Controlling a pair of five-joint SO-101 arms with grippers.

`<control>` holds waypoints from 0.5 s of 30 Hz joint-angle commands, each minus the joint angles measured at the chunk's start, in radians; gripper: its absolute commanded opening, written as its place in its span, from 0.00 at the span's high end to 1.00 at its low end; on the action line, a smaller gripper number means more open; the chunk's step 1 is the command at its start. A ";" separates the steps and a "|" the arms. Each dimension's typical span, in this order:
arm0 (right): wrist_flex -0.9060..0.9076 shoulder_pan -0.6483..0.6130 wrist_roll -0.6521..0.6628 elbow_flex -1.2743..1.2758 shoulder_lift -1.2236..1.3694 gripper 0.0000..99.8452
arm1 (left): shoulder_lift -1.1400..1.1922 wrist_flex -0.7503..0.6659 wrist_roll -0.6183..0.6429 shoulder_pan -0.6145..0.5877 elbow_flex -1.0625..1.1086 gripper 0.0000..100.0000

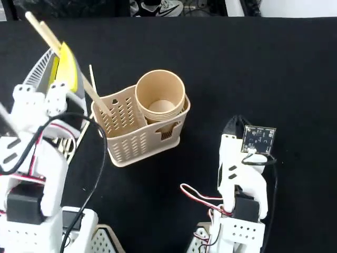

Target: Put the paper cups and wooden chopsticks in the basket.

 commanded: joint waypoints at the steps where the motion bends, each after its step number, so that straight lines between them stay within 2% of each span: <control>1: 0.002 -0.018 0.009 -0.005 -0.045 0.99 | 0.003 0.000 0.002 0.010 0.084 0.97; 3: 0.002 -0.018 0.009 -0.005 -0.045 0.99 | 0.003 0.003 0.002 0.010 0.136 0.96; 8: 0.002 -0.018 0.009 -0.005 -0.045 0.99 | 0.003 0.003 0.009 0.010 0.245 0.82; 15: 0.002 -0.018 0.011 -0.005 -0.045 0.99 | 0.002 0.005 0.002 0.001 0.262 0.81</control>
